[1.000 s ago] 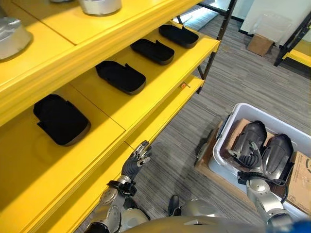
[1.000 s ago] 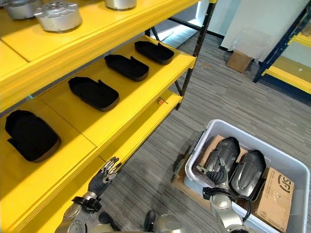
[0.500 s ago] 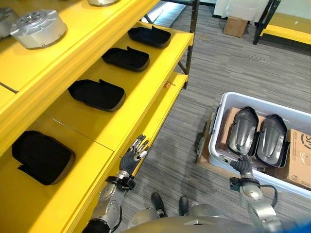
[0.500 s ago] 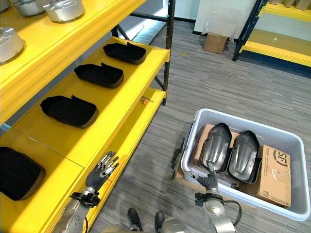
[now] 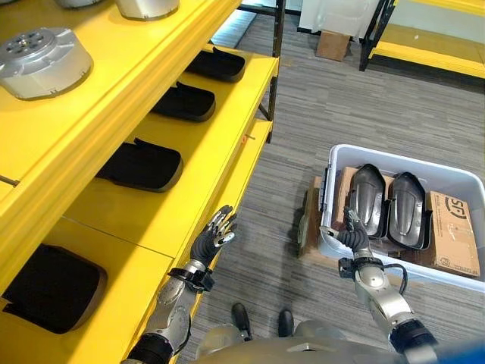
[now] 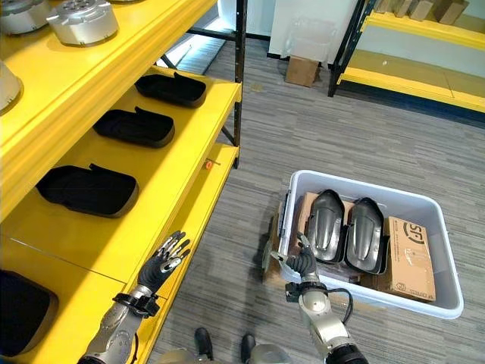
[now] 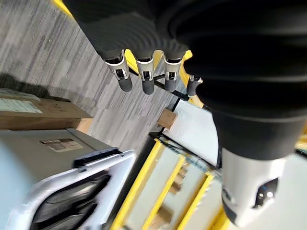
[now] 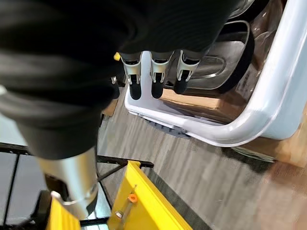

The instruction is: Move parts from the plastic box to the shelf.

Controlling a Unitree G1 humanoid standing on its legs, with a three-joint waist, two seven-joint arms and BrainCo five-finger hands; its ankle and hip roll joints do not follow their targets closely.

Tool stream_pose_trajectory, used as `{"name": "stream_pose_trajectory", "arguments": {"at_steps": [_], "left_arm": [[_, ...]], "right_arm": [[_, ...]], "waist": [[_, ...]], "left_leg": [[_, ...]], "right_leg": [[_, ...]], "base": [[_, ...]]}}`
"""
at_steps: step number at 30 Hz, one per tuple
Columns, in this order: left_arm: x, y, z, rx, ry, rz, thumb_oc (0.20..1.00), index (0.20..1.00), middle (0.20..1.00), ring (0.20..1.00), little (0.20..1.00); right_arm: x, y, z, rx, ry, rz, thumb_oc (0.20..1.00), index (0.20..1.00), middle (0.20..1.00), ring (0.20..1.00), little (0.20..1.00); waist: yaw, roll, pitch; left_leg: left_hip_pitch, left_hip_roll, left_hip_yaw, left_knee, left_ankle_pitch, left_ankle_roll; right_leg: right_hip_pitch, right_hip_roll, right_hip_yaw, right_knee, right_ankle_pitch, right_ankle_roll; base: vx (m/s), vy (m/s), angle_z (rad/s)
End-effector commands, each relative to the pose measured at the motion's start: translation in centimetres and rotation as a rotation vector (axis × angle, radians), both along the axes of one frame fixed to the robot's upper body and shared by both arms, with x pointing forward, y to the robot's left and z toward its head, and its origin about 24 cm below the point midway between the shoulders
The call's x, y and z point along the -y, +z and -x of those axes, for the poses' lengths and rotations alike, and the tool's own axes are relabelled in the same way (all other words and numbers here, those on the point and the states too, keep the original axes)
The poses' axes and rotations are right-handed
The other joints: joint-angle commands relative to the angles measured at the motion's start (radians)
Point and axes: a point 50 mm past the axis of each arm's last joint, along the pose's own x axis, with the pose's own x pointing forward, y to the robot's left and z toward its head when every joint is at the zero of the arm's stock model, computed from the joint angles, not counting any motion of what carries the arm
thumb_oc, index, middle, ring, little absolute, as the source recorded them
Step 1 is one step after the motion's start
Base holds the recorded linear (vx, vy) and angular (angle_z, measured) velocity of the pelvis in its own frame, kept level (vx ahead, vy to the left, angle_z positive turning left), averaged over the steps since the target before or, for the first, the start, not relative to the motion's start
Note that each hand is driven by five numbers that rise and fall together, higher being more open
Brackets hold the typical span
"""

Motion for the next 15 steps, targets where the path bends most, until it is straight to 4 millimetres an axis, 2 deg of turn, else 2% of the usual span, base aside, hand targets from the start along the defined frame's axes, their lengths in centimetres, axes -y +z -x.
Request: {"name": "stream_pose_trajectory", "arguments": {"at_steps": [1, 3, 6, 7, 8, 9, 11, 12, 15], "left_arm": [[1.0, 0.5, -0.2, 0.057, -0.029, -0.008, 1.0, 1.0, 1.0, 1.0, 1.0], [1.1, 0.4, -0.2, 0.054, -0.059, -0.051, 1.0, 1.0, 1.0, 1.0, 1.0], [1.2, 0.3, -0.2, 0.049, -0.062, -0.062, 1.0, 1.0, 1.0, 1.0, 1.0], [1.2, 0.2, -0.2, 0.054, -0.06, -0.081, 1.0, 1.0, 1.0, 1.0, 1.0], [1.1, 0.3, -0.2, 0.056, -0.052, -0.082, 1.0, 1.0, 1.0, 1.0, 1.0], [0.8, 0.4, -0.3, 0.066, -0.027, -0.09, 1.0, 1.0, 1.0, 1.0, 1.0], [0.5, 0.6, -0.3, 0.07, -0.017, -0.096, 1.0, 1.0, 1.0, 1.0, 1.0], [0.4, 0.6, -0.3, 0.071, -0.014, -0.099, 1.0, 1.0, 1.0, 1.0, 1.0], [0.2, 0.4, 0.0, 0.053, -0.029, -0.115, 1.0, 1.0, 1.0, 1.0, 1.0]], "right_arm": [[-0.1, 0.8, -0.3, 0.067, -0.019, -0.006, 1.0, 1.0, 1.0, 1.0, 1.0], [-0.2, 1.2, -0.5, 0.097, -0.034, 0.0, 1.0, 1.0, 1.0, 1.0, 1.0], [-0.2, 1.2, -0.4, 0.103, -0.053, 0.02, 1.0, 1.0, 1.0, 1.0, 1.0], [-0.2, 1.1, -0.3, 0.097, -0.06, 0.026, 1.0, 1.0, 1.0, 1.0, 1.0], [-0.3, 1.0, -0.3, 0.095, -0.058, 0.028, 1.0, 1.0, 1.0, 1.0, 1.0], [-0.5, 1.0, -0.4, 0.089, -0.044, 0.02, 1.0, 1.0, 1.0, 1.0, 1.0], [-0.6, 1.2, -0.6, 0.09, -0.034, 0.016, 1.0, 1.0, 1.0, 1.0, 1.0], [-0.6, 1.2, -0.6, 0.093, -0.031, 0.016, 1.0, 1.0, 1.0, 1.0, 1.0], [-0.1, 1.3, -0.4, 0.103, -0.052, 0.04, 1.0, 1.0, 1.0, 1.0, 1.0]], "waist": [[0.015, -0.01, -0.021], [0.022, -0.013, -0.015], [0.012, -0.016, -0.016], [0.006, -0.019, -0.017], [0.003, -0.021, -0.015], [0.012, -0.026, -0.009], [0.022, -0.028, -0.005], [0.025, -0.028, -0.004], [0.022, -0.03, -0.011]], "left_leg": [[-0.004, 0.0, 0.066, 0.013, -0.003, -0.033], [0.012, 0.015, 0.081, 0.021, -0.005, -0.033], [0.027, 0.027, 0.084, 0.025, -0.009, -0.039], [0.035, 0.041, 0.089, 0.028, -0.013, -0.048], [0.039, 0.056, 0.094, 0.031, -0.015, -0.055], [0.042, 0.093, 0.119, 0.046, -0.022, -0.071], [0.042, 0.109, 0.132, 0.056, -0.025, -0.078], [0.038, 0.119, 0.132, 0.061, -0.021, -0.084], [0.021, 0.136, 0.089, 0.08, -0.016, -0.088]], "right_leg": [[-0.004, -0.136, -0.116, 0.032, 0.136, 0.048], [0.016, -0.197, -0.126, -0.035, 0.199, 0.075], [0.015, -0.283, -0.081, -0.117, 0.32, 0.112], [0.003, -0.333, -0.055, -0.163, 0.397, 0.135], [-0.008, -0.36, -0.046, -0.184, 0.436, 0.145], [-0.021, -0.403, -0.069, -0.216, 0.486, 0.158], [-0.023, -0.412, -0.093, -0.225, 0.494, 0.161], [-0.014, -0.404, -0.098, -0.238, 0.479, 0.16], [0.004, -0.377, -0.057, -0.273, 0.456, 0.152]], "base": [[-0.02, -0.116, -0.42], [0.01, -0.172, -0.5], [0.02, -0.191, -0.39], [0.03, -0.276, -0.08], [0.02, -0.502, 0.0], [0.0, -0.412, 0.05], [0.0, -0.339, -0.07], [0.05, -0.376, -0.15], [0.08, -0.388, -0.19]]}}
